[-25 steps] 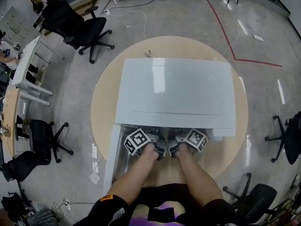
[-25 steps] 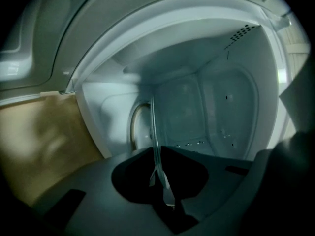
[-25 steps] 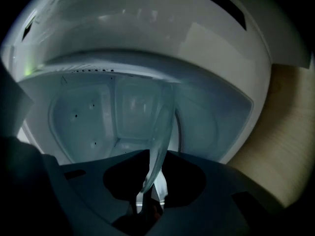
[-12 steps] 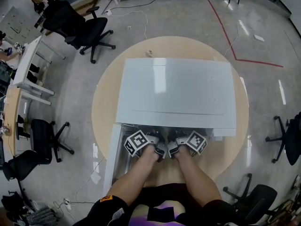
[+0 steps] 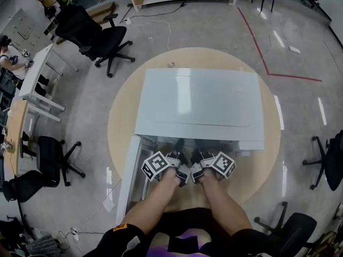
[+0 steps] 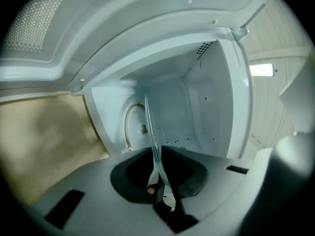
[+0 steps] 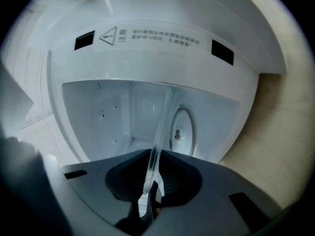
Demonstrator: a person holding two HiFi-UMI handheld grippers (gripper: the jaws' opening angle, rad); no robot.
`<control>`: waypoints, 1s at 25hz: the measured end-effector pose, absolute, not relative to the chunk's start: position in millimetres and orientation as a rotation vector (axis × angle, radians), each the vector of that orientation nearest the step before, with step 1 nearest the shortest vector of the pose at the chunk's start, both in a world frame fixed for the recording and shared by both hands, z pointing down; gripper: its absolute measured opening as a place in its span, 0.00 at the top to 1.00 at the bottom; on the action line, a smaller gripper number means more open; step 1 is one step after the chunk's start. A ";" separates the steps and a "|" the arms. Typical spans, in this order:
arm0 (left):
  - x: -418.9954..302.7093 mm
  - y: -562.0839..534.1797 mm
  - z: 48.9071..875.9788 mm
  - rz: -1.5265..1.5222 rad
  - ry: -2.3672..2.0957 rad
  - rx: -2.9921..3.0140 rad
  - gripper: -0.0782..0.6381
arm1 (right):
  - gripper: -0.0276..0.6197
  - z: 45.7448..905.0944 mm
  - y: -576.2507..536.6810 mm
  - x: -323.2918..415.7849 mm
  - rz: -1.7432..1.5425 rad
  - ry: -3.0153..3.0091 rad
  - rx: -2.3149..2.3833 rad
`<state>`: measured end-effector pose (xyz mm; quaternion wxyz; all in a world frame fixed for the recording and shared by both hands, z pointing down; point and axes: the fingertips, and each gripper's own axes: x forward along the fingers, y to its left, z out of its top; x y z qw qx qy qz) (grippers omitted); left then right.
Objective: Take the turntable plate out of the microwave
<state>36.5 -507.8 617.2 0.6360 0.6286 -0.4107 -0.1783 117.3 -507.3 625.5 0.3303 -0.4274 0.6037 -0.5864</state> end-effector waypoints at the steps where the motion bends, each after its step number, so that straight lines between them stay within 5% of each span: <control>1: 37.3 -504.0 613.3 -0.414 -0.939 1.443 0.76 | 0.87 621.9 -503.9 118.2 -1.527 1.584 -1.111; 25: 30.4 -373.1 564.5 -0.589 -1.019 1.459 0.76 | 0.87 567.5 -387.6 108.3 -1.508 1.815 -0.946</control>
